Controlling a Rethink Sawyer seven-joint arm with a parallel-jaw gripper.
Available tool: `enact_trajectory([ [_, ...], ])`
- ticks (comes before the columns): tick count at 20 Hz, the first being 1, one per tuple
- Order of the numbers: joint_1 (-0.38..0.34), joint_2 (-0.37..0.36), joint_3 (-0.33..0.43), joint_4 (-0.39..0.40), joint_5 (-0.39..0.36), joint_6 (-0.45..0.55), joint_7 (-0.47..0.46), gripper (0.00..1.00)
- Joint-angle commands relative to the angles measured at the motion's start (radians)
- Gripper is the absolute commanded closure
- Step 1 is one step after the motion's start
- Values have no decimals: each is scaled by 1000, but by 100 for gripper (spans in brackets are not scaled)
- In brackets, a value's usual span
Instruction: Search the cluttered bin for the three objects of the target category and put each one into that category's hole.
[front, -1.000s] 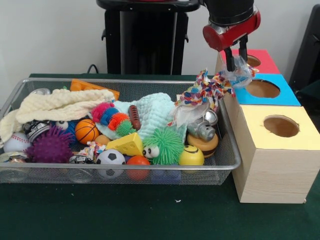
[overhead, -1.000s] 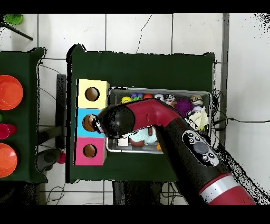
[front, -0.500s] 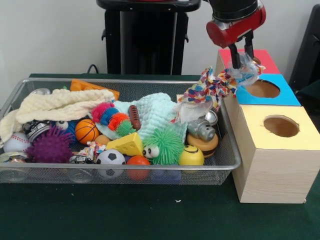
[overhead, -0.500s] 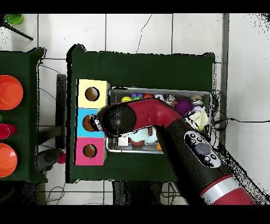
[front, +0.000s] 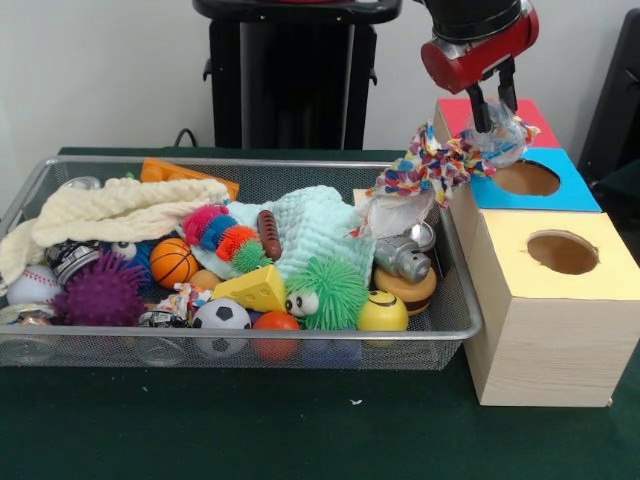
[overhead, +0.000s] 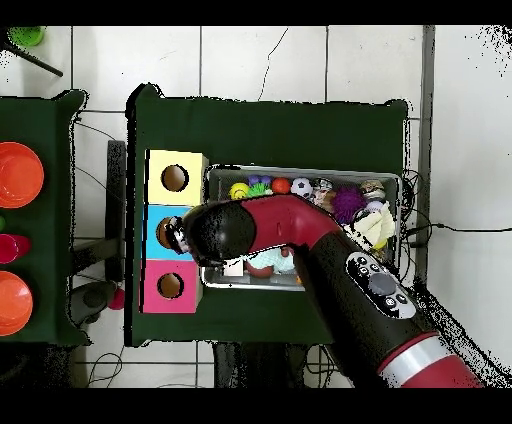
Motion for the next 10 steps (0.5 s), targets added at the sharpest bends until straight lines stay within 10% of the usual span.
enact_trajectory([
  [1,-2,44,-1,61,39,-40,97,100],
  [10,17,62,-12,47,49,-22,99,100],
])
